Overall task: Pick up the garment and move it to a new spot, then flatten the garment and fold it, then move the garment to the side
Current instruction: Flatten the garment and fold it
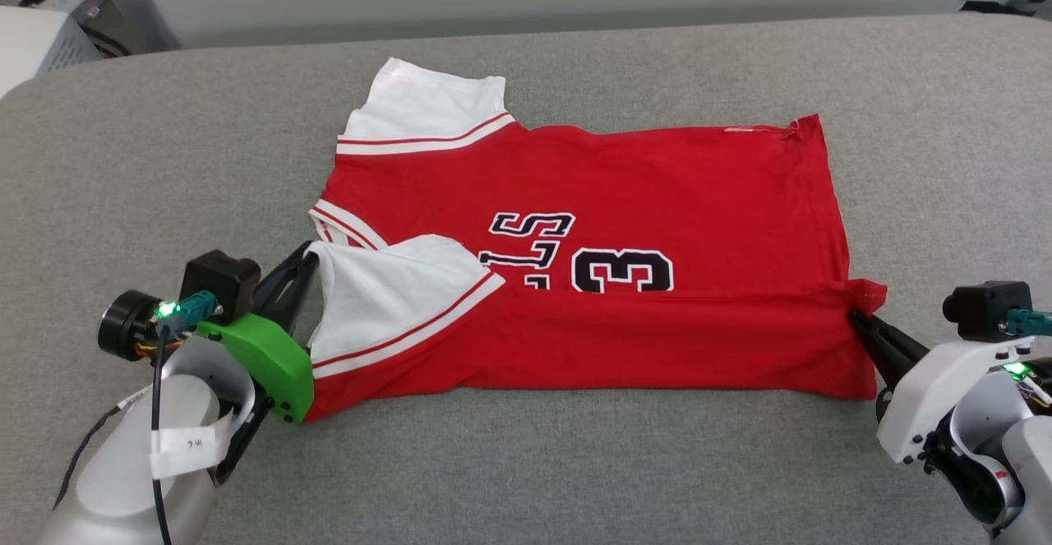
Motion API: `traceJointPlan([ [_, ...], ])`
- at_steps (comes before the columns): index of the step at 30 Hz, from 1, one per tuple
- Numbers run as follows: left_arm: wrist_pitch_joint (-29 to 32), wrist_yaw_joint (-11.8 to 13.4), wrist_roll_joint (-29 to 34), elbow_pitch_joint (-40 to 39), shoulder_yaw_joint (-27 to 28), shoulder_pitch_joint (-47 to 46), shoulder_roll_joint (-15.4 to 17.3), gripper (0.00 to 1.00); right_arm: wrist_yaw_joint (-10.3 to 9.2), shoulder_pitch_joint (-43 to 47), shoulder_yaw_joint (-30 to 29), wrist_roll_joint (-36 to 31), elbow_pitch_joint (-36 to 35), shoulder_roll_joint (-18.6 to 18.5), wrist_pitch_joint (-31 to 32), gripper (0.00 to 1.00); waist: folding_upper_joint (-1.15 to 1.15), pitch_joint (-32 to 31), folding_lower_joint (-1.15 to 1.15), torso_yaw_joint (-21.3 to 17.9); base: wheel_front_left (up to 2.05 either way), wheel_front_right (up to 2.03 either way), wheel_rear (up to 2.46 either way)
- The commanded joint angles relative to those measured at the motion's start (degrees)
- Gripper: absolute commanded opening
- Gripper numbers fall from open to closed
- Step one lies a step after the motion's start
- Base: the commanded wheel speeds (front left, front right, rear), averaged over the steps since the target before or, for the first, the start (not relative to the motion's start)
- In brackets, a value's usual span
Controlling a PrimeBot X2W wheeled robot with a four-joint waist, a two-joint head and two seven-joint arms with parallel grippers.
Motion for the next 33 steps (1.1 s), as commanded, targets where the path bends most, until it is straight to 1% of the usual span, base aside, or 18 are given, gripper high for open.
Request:
traceJointPlan([
  [1, -0.8, -0.3, 0.1, 1.6, -0.4, -2.1, -0.1, 0.00, -0.04, -1.7, 0.5, 0.0, 1.0, 0.3, -0.6, 0.00, 0.00, 3.0, 0.00, -1.2, 0.00, 0.00, 0.00],
  [5, -1.6, -0.5, -0.4, 6.6, -2.6, -5.3, -0.6, 0.00, -0.04, -4.2, 2.1, 0.0, 4.1, 0.9, -0.9, 0.00, 0.00, 5.0, 0.00, -1.4, 0.00, 0.00, 0.00],
  [8, -1.9, -0.5, -1.7, 10.2, -5.6, -6.8, -1.1, 0.00, -0.04, -5.8, 3.6, -0.1, 6.3, 1.2, -1.5, 0.00, 0.00, 6.0, 0.00, -1.5, 0.00, 0.00, 0.00],
  [14, -2.8, -0.5, -5.1, 14.5, -10.4, -8.1, -2.0, 0.00, -0.04, -7.3, 5.9, 0.5, 9.1, 1.6, -3.2, 0.00, 0.00, 6.2, 0.00, -1.5, 0.00, 0.00, 0.00],
  [16, -3.0, -0.5, -5.9, 15.5, -11.0, -8.6, -2.1, 0.00, -0.04, -7.4, 6.1, 0.8, 9.2, 1.5, -4.1, 0.00, 0.00, 5.7, 0.00, -1.2, 0.00, 0.00, 0.00],
  [17, -3.1, -0.5, -6.2, 15.9, -11.2, -8.9, -2.1, 0.42, -0.04, -7.3, 6.0, 1.0, 9.2, 1.5, -4.4, 0.36, 0.00, 5.4, 0.00, -1.0, 0.00, 0.00, 0.00],
  [18, -3.2, -0.5, -6.3, 16.2, -11.3, -9.3, -1.9, 1.00, -0.04, -7.2, 5.7, 1.3, 9.0, 1.4, -4.8, 0.99, 0.00, 5.0, 0.00, -0.8, 0.00, 0.00, 0.00],
  [21, -3.3, -0.5, -6.7, 16.1, -11.0, -10.5, -1.6, 1.00, -0.04, -6.4, 4.3, 1.8, 7.8, 1.1, -6.5, 1.00, 0.00, 3.7, 0.00, 0.0, 0.00, 0.00, 0.00],
  [24, -3.3, -0.5, -7.4, 14.3, -9.7, -11.3, -0.7, 1.00, -0.04, -4.9, 2.6, 1.7, 5.2, 0.5, -7.7, 1.00, 0.00, 2.3, 0.00, 0.9, 0.00, 0.00, 0.00],
  [28, -2.7, -0.5, -8.4, 11.6, -10.8, -12.4, 1.1, 1.00, -0.04, -2.6, 0.0, 0.9, 1.5, -0.2, -7.9, 1.00, 0.00, 0.3, 0.00, 1.8, 0.00, 0.00, 0.00],
  [30, -0.3, -0.5, -10.7, 9.4, -11.7, -12.8, 2.1, 1.00, -0.04, -1.6, -1.3, 0.2, -0.4, -0.2, -7.3, 1.00, 0.00, -0.6, 0.00, 2.1, 0.00, 0.00, 0.00],
  [33, 6.0, -0.5, -14.8, 5.3, -13.3, -14.1, 4.2, 1.00, -0.04, -0.3, -2.8, -0.7, -2.6, 0.1, -5.7, 1.00, 0.00, -1.4, 0.00, 2.3, 0.00, 0.00, 0.00],
])
